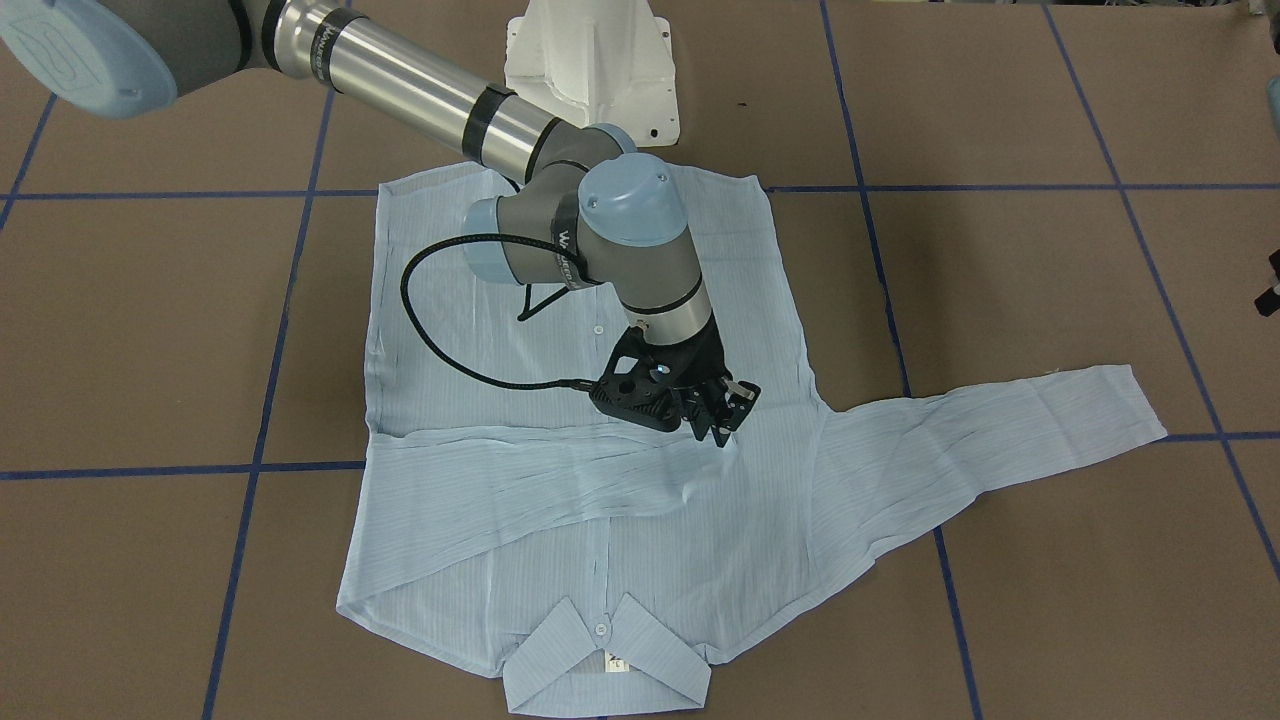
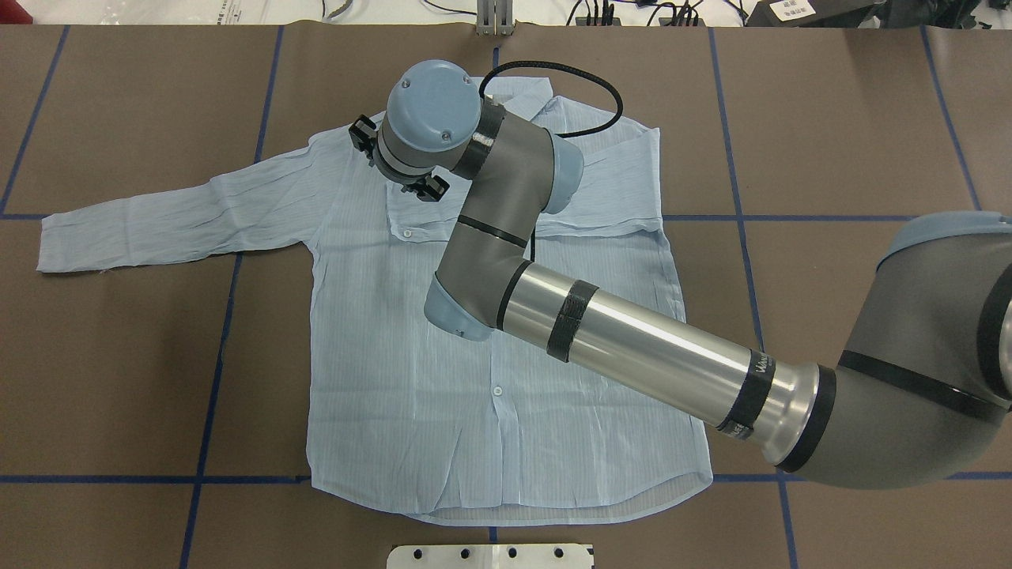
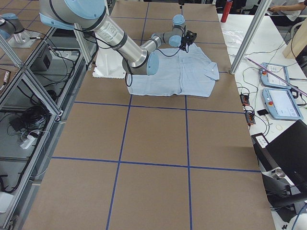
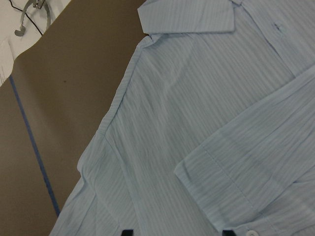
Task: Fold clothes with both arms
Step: 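Carry the grasped sleeve across the shirt body toward the collar, then lay the sleeve on the chest while the left gripper reaches the other cuff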
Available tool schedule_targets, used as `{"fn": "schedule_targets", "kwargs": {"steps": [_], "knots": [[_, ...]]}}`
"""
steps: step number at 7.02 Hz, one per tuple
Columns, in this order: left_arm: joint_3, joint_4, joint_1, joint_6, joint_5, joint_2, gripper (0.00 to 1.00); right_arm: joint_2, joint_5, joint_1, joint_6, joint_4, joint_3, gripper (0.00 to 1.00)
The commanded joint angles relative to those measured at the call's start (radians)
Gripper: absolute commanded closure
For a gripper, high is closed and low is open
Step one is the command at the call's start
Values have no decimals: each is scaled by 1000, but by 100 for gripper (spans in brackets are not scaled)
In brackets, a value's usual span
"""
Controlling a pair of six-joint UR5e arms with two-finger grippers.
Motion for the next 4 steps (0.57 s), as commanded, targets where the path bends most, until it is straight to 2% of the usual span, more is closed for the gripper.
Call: {"fn": "schedule_targets", "kwargs": {"steps": [1, 2, 3, 4], "knots": [[117, -119, 91, -179, 45, -62, 1, -83, -2, 8, 15, -68, 159, 0], [155, -205, 152, -294, 139, -63, 1, -179, -3, 11, 15, -91, 285, 0], [203, -274, 186, -337, 206, -60, 3, -210, -6, 10, 15, -89, 307, 0], [270, -362, 186, -342, 216, -53, 7, -214, -17, 10, 13, -86, 309, 0]]}}
